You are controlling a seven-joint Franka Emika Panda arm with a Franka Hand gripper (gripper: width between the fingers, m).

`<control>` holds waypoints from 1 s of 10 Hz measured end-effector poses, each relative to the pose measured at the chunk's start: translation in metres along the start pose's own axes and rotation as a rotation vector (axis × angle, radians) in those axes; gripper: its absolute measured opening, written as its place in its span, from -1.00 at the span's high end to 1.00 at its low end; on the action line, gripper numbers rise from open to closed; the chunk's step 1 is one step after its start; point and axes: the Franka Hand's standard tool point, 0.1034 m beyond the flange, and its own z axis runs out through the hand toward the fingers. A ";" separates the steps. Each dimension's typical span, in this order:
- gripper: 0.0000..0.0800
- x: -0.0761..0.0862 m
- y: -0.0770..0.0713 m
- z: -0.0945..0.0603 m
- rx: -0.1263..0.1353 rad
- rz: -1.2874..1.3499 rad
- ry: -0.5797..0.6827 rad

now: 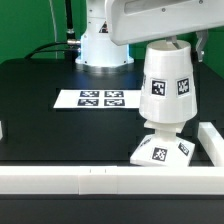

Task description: Assemble lamp

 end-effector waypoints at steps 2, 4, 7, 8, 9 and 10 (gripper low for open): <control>0.89 0.003 0.004 -0.001 0.000 -0.042 0.022; 0.88 0.004 0.008 -0.003 0.000 -0.065 0.029; 0.30 0.007 0.013 -0.011 0.004 -0.070 0.042; -0.12 0.008 0.017 -0.016 0.006 -0.072 0.043; -0.47 0.007 0.019 -0.023 0.010 -0.074 0.040; -0.68 0.001 0.018 -0.032 0.008 -0.063 0.010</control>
Offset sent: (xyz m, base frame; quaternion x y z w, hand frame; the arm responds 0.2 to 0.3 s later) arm -0.0120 -0.0105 -0.0059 -0.0107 -0.0040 -0.0325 0.9994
